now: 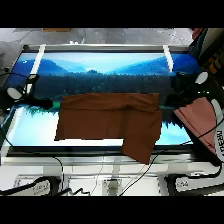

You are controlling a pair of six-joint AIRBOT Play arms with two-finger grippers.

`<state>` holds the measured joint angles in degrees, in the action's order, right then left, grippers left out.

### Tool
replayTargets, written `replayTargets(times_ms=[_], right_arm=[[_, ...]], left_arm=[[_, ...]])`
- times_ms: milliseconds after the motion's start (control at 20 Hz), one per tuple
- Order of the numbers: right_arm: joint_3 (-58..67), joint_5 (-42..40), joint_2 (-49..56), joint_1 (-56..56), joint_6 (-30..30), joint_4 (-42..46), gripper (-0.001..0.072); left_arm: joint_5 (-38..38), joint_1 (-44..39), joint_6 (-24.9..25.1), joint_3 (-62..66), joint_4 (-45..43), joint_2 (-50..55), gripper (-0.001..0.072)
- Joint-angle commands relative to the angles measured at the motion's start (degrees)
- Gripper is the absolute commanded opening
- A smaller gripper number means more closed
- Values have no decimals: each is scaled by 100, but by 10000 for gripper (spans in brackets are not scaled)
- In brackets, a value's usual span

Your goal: Fold the clothes and pants, and hang the long-sleeved shirts on hangers.

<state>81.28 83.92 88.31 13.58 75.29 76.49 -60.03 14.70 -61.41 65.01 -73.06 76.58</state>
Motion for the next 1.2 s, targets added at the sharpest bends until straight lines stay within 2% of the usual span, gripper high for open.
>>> replayTargets(times_ms=[0,100,200,300,400,500,650,1000,1050,1150], right_arm=[[-804,887,-426,654,-472,-728,426],[-1947,693,-1003,1091,-1045,-1381,426],[-3185,417,-1574,1322,-1478,-1700,427],[-4162,177,-1939,1314,-1685,-1777,429],[-4813,-39,-2087,1309,-1886,-2277,431],[-5174,-236,-2094,1309,-2050,-2778,460],[-5453,-651,-2092,1309,-2107,-2758,462],[-5890,-1405,-2063,1303,-2752,-3058,445],[-5890,-1491,-2063,1303,-2894,-3156,384],[-5890,-1679,-2063,1303,-3005,-3215,364]], left_arm=[[-1624,487,-79,-17,-129,-212,239],[-2065,804,-79,-177,-44,-249,238],[-2096,1130,-15,-457,348,-361,238],[-2028,1469,424,-813,986,-542,237],[-2020,1700,638,-1110,1443,-640,241],[-2013,1827,702,-1381,1606,-643,243],[-1939,1886,1126,-1792,1624,-643,244],[-1130,1886,1434,-2516,1613,-640,244],[-1064,1886,1434,-2531,1611,-640,244],[-960,1886,1432,-2538,1613,-640,244]])
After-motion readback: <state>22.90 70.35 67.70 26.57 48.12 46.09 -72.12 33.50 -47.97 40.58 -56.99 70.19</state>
